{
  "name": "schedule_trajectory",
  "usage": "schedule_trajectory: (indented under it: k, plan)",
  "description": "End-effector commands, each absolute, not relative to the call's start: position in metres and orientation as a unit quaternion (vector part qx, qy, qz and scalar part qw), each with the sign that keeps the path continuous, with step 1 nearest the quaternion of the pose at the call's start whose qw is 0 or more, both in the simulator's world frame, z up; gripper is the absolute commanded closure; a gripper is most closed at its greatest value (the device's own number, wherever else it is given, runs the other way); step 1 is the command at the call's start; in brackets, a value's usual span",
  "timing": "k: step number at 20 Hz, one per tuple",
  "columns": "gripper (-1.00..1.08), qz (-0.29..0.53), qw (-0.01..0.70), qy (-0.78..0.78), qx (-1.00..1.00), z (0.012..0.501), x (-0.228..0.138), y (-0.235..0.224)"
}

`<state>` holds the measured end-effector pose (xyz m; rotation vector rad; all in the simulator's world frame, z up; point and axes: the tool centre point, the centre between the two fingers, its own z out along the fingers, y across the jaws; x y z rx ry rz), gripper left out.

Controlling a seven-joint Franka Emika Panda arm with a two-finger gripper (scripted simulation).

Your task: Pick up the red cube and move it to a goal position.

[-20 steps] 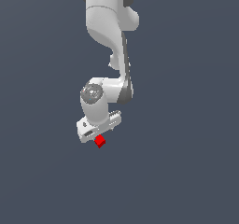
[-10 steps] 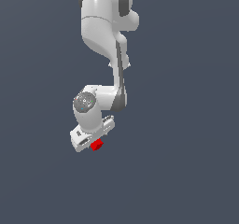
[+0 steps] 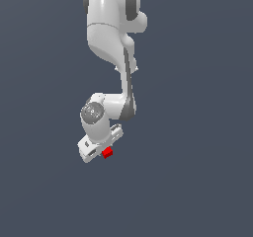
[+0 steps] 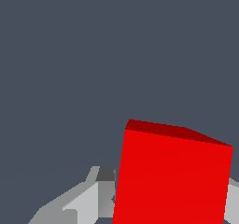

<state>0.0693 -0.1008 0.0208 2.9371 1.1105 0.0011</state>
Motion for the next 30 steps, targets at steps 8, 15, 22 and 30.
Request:
schedule_trajectory:
  k: [8, 15, 22, 30]
  plan:
    - [1.08, 0.001, 0.001, 0.354, 0.935, 0.022, 0.069, -0.101]
    - [1.08, 0.001, 0.001, 0.354, 0.935, 0.034, 0.062, -0.096]
    - [1.08, 0.000, 0.001, 0.354, 0.935, 0.064, 0.043, -0.084]
    - [1.08, 0.000, 0.001, 0.354, 0.935, 0.119, 0.010, -0.061]
